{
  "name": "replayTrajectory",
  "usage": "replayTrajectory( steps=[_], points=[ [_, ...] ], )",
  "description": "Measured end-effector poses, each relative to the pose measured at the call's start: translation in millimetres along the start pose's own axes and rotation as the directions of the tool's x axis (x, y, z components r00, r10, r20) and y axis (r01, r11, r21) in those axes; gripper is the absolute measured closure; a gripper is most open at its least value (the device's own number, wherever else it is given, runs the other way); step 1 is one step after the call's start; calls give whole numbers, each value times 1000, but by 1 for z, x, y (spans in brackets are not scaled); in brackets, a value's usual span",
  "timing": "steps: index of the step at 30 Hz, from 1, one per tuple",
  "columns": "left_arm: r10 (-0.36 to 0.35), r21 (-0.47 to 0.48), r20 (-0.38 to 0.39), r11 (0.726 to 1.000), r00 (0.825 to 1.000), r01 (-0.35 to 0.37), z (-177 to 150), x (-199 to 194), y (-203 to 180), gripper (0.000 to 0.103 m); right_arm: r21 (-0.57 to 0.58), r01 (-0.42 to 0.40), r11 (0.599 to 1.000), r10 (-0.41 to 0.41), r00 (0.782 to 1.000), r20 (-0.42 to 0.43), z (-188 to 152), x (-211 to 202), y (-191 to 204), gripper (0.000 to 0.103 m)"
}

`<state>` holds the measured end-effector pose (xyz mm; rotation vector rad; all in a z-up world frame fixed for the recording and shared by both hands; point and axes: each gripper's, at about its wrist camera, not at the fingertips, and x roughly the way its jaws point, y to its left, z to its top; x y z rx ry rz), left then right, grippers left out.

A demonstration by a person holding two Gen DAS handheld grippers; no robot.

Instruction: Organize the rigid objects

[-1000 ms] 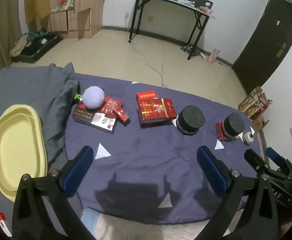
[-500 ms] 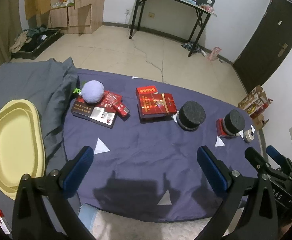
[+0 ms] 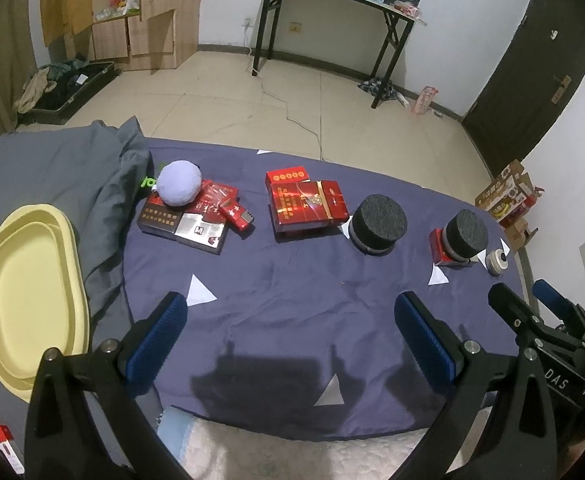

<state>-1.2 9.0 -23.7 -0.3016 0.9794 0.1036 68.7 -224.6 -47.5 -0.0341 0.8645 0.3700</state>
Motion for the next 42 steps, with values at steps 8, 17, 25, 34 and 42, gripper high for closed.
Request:
replayTrajectory(
  steps=[8, 17, 25, 34, 42],
  points=[
    [8, -3, -6, 1000, 1000, -8, -1, 1, 2, 0, 2, 0, 1000, 0, 1000, 1, 0, 0, 0, 0],
    [8, -2, -9, 1000, 1000, -8, 0, 2, 3, 0, -1, -1, 1000, 1, 1000, -4, 1, 0, -1, 0],
    [-4, -12, -12, 1000, 1000, 4, -1, 2, 4, 0, -1, 0, 1000, 0, 1000, -4, 1, 0, -1, 0],
    [-79, -30, 13, 996, 997, 79, 18, -19, 23, 0, 10, -11, 1000, 11, 1000, -13, 1, 1, -4, 0],
    [37, -17, 99, 999, 994, -36, 37, -56, 68, 0, 58, 3, 998, -4, 1000, 29, 5, -14, -26, 0]
  ],
)
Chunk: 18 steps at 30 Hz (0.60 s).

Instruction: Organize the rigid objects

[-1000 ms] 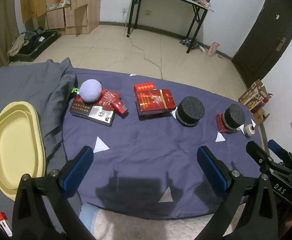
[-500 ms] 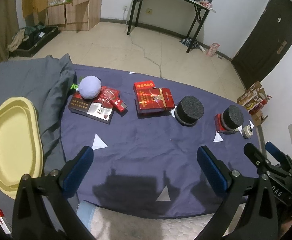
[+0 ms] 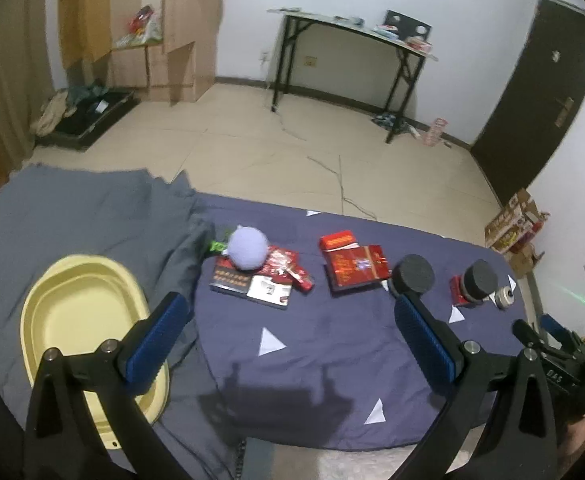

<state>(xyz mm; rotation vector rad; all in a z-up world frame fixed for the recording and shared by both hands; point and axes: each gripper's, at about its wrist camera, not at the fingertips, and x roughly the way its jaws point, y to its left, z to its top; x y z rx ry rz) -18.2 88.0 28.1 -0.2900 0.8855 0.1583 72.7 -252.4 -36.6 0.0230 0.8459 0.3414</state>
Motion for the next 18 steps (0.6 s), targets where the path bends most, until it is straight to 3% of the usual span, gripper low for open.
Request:
replayTrajectory(
  steps=[2, 4, 11, 15, 16, 18],
  points=[
    [7, -55, -34, 998, 999, -9, -1, 6, 9, 0, 14, 18, 1000, -18, 1000, 3, 1, -3, -6, 0],
    [7, -52, -54, 999, 998, -10, 0, 11, 8, 0, 24, 30, 999, -30, 1000, 4, 3, -7, -14, 0],
    [33, 159, -67, 987, 997, -23, 13, 37, -11, 0, 17, 91, 996, -90, 995, -46, 15, -7, -43, 0],
    [-68, 157, -144, 983, 987, 91, 18, 69, -2, 0, -75, 115, 991, -121, 990, -74, 26, 28, -35, 0],
    [-64, 190, -161, 977, 985, 94, 17, 81, -1, 0, -87, 106, 991, -113, 991, -78, 30, 43, -33, 0],
    [54, 304, -155, 953, 986, -4, 13, 102, 0, 0, -68, 67, 995, -73, 993, -90, 37, 71, -33, 0]
  ],
)
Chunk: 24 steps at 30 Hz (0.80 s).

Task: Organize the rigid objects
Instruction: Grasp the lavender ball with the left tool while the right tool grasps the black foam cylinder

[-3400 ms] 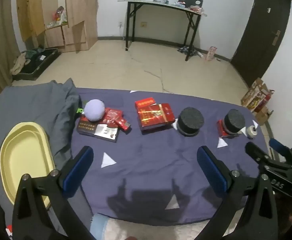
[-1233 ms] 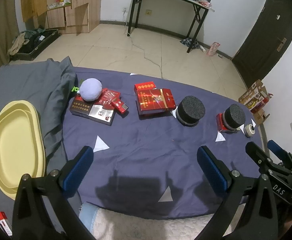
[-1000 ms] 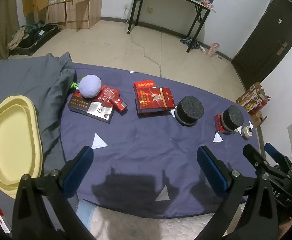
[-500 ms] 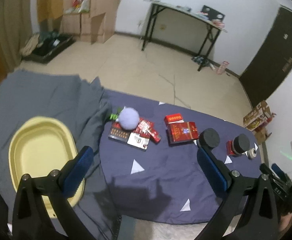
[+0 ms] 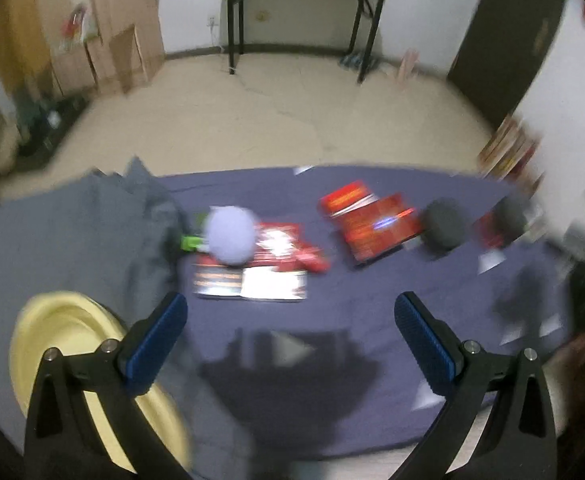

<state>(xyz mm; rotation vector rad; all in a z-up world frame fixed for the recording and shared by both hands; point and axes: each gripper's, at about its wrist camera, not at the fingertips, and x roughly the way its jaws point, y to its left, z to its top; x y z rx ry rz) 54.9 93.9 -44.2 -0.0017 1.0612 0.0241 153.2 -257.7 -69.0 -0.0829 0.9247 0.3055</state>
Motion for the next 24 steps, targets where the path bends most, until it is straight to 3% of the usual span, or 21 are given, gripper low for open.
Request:
replayTrajectory(
  steps=[3, 7, 10, 14, 18, 24],
  points=[
    [99, 57, -51, 994, 994, -96, -5, 29, 7, 1, 2, 20, 1000, -20, 1000, -17, 8, 30, 0, 0],
    [32, 45, -67, 999, 997, -29, -3, 48, 13, 1, -39, 42, 998, -44, 998, -43, 14, 54, -1, 0],
    [41, 65, -75, 997, 996, -36, 7, 63, 14, 10, -19, 34, 999, -35, 999, -40, 21, 64, -3, 0],
    [24, 23, -84, 999, 996, -22, 21, 81, 26, 20, 14, -18, 1000, 18, 999, -43, 24, 77, -6, 0],
    [-6, -8, -120, 1000, 993, 5, 24, 95, 27, 24, -5, -28, 1000, 28, 998, -54, 26, 85, -7, 0],
    [42, 29, -97, 999, 994, -40, 30, 104, 22, 24, -2, -40, 999, 39, 999, -26, 23, 94, -12, 2]
  ],
)
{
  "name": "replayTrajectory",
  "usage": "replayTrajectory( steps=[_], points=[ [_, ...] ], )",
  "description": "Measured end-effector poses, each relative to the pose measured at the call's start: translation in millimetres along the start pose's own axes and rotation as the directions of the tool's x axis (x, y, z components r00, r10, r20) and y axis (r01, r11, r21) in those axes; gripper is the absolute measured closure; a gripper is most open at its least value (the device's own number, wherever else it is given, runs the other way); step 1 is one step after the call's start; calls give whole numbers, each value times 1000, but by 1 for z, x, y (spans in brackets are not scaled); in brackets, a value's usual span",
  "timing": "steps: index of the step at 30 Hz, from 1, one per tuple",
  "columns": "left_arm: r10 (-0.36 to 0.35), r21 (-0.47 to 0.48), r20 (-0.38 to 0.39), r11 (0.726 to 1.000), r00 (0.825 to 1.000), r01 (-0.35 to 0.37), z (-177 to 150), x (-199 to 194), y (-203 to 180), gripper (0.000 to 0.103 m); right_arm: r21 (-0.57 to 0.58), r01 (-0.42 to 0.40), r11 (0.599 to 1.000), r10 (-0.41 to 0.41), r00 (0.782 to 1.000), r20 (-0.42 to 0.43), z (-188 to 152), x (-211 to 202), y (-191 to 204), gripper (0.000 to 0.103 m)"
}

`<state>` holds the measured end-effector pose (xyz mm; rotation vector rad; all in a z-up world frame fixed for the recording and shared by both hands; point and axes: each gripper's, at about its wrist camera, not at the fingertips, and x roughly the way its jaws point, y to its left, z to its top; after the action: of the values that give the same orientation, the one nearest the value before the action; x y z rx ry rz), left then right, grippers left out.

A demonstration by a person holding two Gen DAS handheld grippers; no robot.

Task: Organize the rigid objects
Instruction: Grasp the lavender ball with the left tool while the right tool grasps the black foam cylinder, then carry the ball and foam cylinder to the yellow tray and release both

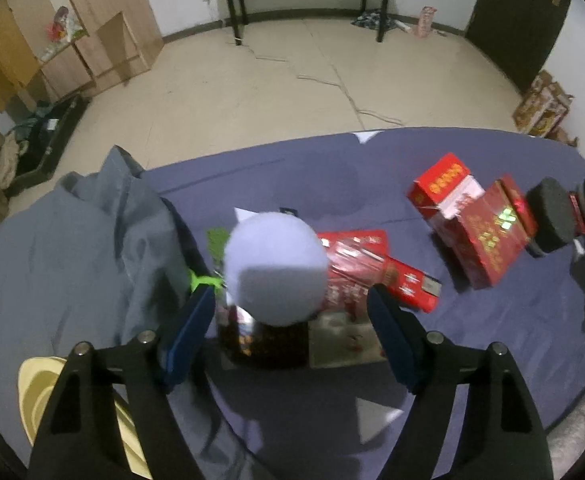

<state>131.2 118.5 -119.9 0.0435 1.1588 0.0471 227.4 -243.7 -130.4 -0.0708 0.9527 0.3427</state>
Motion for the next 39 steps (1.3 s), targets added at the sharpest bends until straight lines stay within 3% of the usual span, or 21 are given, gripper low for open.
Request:
replayTrajectory(
  steps=[3, 4, 5, 6, 10, 12, 14, 22, 28, 29, 31, 32, 33, 39],
  points=[
    [-12, -38, 29, 999, 1000, 13, 2, -2, 6, 25, -11, 6, 1000, -6, 1000, -1, -1, 1, 3, 15],
    [-31, -52, 42, 998, 999, 33, 2, -4, 7, 28, -12, -4, 1000, 4, 1000, -6, -1, 3, 3, 23],
    [-45, -59, 51, 997, 998, 48, 3, -4, 8, 38, -13, -9, 1000, 9, 1000, -9, -1, 3, 3, 31],
    [-56, -61, 55, 996, 997, 59, 3, -3, 10, 56, -15, -5, 1000, 5, 1000, -12, -1, 3, 3, 34],
    [-55, -79, 63, 995, 997, 60, 1, -3, 12, 72, 11, -9, 1000, 9, 1000, 20, -3, -4, 4, 35],
    [-76, -100, 81, 991, 994, 84, 0, -8, 16, 97, 29, -11, 1000, 10, 999, 34, -6, -10, 3, 35],
    [-104, -122, 92, 986, 990, 115, -1, -15, 22, 101, 38, 0, 999, -2, 999, 53, -10, -17, 2, 35],
    [-120, -113, 76, 985, 990, 128, -12, -22, 17, 101, 91, -27, 995, 20, 997, 78, -28, -31, 1, 35],
    [-49, -103, 82, 993, 995, 57, -1, -25, 11, 99, 98, -58, 993, 48, 994, 99, -36, -45, -6, 35],
    [-36, -74, 99, 996, 994, 44, 4, -29, 8, 93, 97, -58, 994, 48, 994, 100, -33, -45, -5, 35],
    [-6, -42, 106, 999, 994, 11, 13, -30, 6, 66, 93, -60, 994, 50, 994, 99, -32, -43, -6, 35],
    [10, -41, 102, 999, 995, -6, 16, -28, 5, 44, 95, -63, 993, 53, 994, 99, -32, -43, -6, 35],
    [18, -46, 102, 999, 995, -13, 17, -26, 8, 34, 100, -69, 993, 58, 993, 101, -30, -43, -6, 35],
    [47, -53, 46, 998, 998, -44, 18, 7, 11, 33, 92, -59, 994, 48, 992, 117, -25, -44, 0, 35]
  ],
)
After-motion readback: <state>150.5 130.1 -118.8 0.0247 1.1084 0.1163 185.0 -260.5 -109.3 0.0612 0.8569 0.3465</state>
